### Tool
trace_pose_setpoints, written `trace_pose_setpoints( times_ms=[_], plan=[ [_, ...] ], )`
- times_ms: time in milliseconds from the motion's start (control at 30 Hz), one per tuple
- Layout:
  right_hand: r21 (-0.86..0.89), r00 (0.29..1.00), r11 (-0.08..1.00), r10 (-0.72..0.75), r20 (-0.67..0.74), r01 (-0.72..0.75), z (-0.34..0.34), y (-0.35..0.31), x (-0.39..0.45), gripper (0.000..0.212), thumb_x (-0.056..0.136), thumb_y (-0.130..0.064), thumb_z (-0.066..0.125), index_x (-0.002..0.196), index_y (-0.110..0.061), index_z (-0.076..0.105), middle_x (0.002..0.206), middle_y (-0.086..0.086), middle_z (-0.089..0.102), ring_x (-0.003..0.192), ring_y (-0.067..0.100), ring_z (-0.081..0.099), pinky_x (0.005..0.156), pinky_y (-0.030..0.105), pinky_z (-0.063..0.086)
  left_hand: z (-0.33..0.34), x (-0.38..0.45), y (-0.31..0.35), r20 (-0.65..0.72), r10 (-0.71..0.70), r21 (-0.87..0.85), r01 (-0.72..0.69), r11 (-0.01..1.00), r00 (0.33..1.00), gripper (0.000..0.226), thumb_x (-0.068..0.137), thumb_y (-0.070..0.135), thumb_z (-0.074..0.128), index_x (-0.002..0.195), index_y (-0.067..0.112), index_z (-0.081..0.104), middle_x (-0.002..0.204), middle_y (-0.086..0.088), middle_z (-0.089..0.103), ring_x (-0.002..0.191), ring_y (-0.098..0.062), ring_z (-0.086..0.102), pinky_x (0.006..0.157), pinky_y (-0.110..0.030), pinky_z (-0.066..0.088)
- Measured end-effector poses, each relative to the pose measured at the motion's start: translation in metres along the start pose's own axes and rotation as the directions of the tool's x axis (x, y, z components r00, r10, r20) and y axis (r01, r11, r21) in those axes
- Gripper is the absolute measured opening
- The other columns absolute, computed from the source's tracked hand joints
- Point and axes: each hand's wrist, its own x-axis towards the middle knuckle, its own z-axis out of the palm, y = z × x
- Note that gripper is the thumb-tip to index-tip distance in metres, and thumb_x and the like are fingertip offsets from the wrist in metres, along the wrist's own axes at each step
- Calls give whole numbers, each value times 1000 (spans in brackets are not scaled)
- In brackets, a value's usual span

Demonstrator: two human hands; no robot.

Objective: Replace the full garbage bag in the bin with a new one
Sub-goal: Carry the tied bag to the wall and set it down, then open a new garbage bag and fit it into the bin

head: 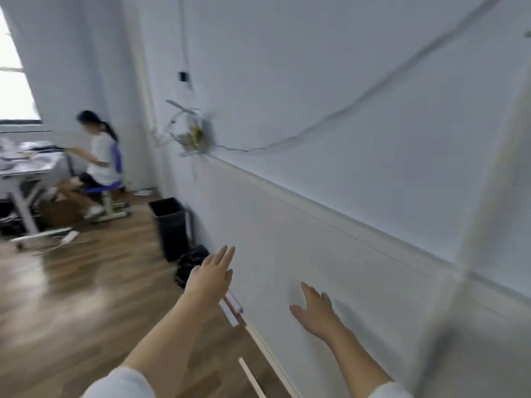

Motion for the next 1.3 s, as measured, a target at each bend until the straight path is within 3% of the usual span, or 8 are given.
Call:
trace_pose_setpoints(
  times_ms=[200, 400, 700, 800, 967, 1133, 1300],
  plan=[
    [-39, 995, 996, -78, 69, 81, 64, -166, 125, 71, 92, -41, 39, 148, -22, -1, 159, 5, 1, 145, 32, -5, 117, 51, 10, -22, 69, -200, 36, -185, -4, 185, 983, 982, 55, 98, 34, 25, 148, 29, 2, 159, 8, 3, 145, -20, 13, 112, -42, 25],
    [-68, 982, 986, -140, 129, 149, 124, -277, 216, 72, 92, -43, 39, 148, -21, -1, 158, 2, 5, 145, 31, -1, 117, 51, 13, -7, 134, -313, 189, -261, -135, 288, 948, 947, 58, 97, 37, 26, 148, 28, 0, 159, 8, -2, 146, -22, 9, 115, -45, 20],
    [-154, 941, 987, 5, 339, 50, 219, -331, 377, 79, 89, -47, 41, 147, -21, -6, 159, 5, -1, 144, 34, -4, 117, 49, 11, 67, 236, -419, 424, -301, -232, 423, 876, 854, 63, 97, 39, 27, 148, 25, -7, 159, 5, -9, 146, -26, 6, 114, -46, 19],
    [-144, 935, 989, 31, 354, 22, 238, -350, 468, 82, 88, -47, 41, 148, -18, -6, 158, 7, 0, 145, 33, -1, 119, 45, 9, 84, 307, -461, 421, -328, -250, 455, 855, 846, 63, 97, 39, 26, 148, 25, -7, 159, 5, -9, 146, -28, 7, 115, -45, 20],
    [-148, 912, 989, 56, 405, 5, 256, -395, 624, 85, 86, -49, 41, 148, -15, -6, 158, 7, 5, 144, 33, 7, 118, 39, 12, 103, 434, -530, 549, -337, -216, 520, 827, 765, 63, 97, 42, 25, 147, 27, -9, 159, 6, -10, 146, -26, 5, 116, -45, 17],
    [-217, 894, 975, 60, 444, 42, 274, -448, 743, 80, 90, -45, 41, 147, -13, -5, 157, 9, 11, 142, 32, 12, 117, 37, 12, 121, 541, -592, 587, -336, -295, 581, 759, 737, 64, 97, 41, 27, 148, 27, -8, 159, 6, -8, 146, -29, 6, 116, -47, 17],
    [-239, 873, 971, 117, 472, -1, 333, -476, 884, 84, 88, -46, 45, 147, -14, -5, 157, 9, 10, 143, 32, 12, 118, 38, 15, 205, 660, -686, 603, -355, -344, 634, 693, 715, 67, 95, 43, 30, 148, 25, -7, 160, 1, -3, 145, -31, 12, 117, -45, 19]
  ],
)
